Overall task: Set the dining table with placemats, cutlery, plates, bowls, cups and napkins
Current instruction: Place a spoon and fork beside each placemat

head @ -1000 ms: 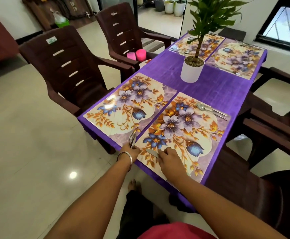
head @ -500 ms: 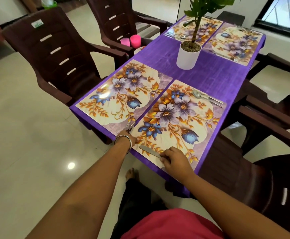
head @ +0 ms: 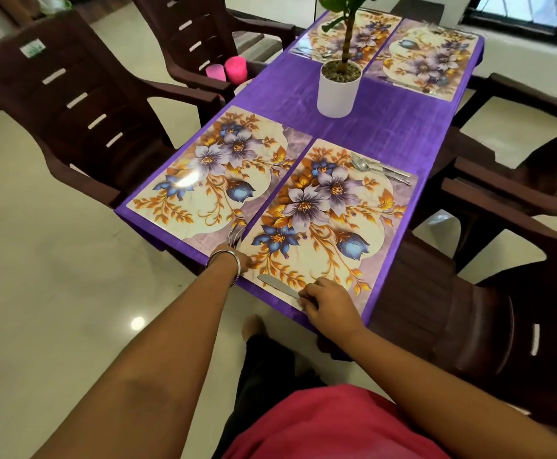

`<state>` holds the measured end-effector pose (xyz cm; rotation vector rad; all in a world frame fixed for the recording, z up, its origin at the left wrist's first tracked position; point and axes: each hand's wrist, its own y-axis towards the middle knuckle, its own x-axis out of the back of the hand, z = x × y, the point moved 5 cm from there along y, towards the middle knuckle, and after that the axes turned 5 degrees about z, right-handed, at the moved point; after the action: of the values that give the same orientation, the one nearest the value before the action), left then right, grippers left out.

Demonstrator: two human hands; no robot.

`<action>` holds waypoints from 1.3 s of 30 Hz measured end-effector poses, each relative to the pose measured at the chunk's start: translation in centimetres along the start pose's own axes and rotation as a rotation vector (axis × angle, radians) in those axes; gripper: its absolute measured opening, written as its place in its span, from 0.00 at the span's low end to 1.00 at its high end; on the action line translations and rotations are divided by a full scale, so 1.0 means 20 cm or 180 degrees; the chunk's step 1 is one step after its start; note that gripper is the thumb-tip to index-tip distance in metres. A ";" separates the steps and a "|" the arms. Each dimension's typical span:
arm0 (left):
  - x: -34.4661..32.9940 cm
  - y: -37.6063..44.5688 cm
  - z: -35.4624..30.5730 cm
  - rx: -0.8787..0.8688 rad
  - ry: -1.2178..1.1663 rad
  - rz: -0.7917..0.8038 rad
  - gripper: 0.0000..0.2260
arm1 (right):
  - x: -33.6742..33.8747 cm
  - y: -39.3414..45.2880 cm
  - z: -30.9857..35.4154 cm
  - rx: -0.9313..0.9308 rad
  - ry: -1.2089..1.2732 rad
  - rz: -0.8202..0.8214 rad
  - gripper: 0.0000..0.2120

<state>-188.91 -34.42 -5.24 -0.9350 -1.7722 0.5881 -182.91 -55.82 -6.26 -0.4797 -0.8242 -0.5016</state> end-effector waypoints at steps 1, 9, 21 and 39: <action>0.00 0.00 0.00 0.0004 -0.0051 0.0013 0.28 | 0.00 0.00 0.00 0.0003 0.0002 -0.0005 0.12; -0.02 0.04 0.02 -0.0041 -0.0221 0.0073 0.27 | 0.00 0.00 0.00 -0.0020 -0.0002 -0.0009 0.12; 0.02 0.05 0.03 -0.0100 -0.1157 0.0825 0.09 | 0.09 0.16 0.11 -0.0243 0.0486 -0.0286 0.11; 0.91 0.42 -0.47 -0.1229 -0.1139 0.2680 0.13 | 0.26 1.39 0.77 -0.0661 0.3476 -0.0330 0.05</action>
<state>-180.99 -15.01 1.99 -1.9810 -1.7855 1.0008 -172.17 -26.36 1.24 -0.2801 0.2571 -0.8324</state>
